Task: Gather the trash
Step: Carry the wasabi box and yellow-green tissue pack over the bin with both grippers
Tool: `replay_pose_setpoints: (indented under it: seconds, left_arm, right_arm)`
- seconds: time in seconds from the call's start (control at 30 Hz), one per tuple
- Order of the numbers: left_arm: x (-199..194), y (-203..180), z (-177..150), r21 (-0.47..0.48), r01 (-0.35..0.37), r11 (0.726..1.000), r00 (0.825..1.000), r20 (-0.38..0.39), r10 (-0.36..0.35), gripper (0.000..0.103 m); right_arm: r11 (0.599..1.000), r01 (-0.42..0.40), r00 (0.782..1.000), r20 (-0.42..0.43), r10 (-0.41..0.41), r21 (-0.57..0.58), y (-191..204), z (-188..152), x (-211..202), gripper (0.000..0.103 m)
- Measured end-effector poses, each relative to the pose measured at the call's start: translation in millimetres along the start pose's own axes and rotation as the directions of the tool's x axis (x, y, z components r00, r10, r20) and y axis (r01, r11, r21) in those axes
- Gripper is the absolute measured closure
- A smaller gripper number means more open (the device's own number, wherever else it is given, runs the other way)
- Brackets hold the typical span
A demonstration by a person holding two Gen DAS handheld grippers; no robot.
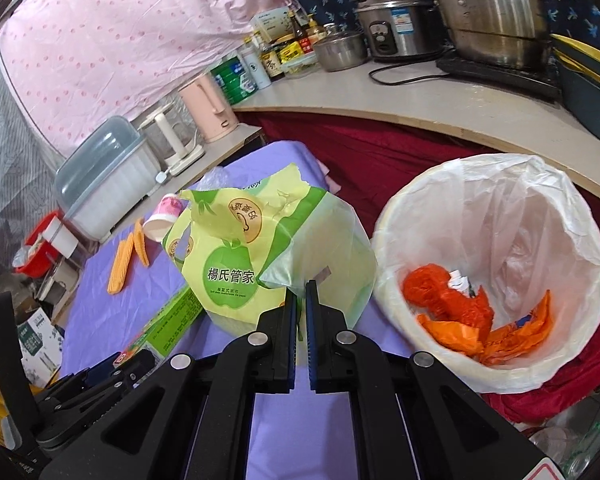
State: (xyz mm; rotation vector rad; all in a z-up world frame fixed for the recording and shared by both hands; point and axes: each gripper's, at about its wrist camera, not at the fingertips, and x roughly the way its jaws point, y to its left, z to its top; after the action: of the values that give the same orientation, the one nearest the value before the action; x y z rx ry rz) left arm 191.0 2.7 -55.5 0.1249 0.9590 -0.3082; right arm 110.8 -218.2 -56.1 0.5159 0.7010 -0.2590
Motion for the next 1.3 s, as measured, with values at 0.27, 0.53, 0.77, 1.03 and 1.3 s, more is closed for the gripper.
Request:
replay_pose_setpoints:
  seconds: [0.27,0.53,0.77,1.03,1.3]
  left_arm:
    - [-19,-43,6,0.059,0.04,0.997,0.998,0.038,-0.043,0.062]
    - [-37,-92,15,0.118,0.106,0.987,0.992,0.059,-0.113,0.064]
    - [-50,-137,27,0.168,0.185,0.968,0.977,0.074,-0.2,0.066]
    - [-56,-192,32,0.262,0.221,0.94,0.964,0.086,-0.25,0.066]
    - [-64,-208,39,0.281,0.235,0.93,0.959,0.087,-0.269,0.067]
  right_arm:
    - [0.998,0.02,0.999,0.046,-0.023,0.059,-39,7,-25,0.098]
    - [0.99,0.055,0.994,0.091,-0.067,0.129,-84,13,-49,0.098]
    - [0.971,0.113,0.983,0.119,-0.14,0.209,-133,15,-68,0.098]
    - [0.947,0.165,0.97,0.127,-0.205,0.275,-175,10,-84,0.098]
    - [0.937,0.183,0.968,0.112,-0.225,0.296,-187,7,-79,0.098]
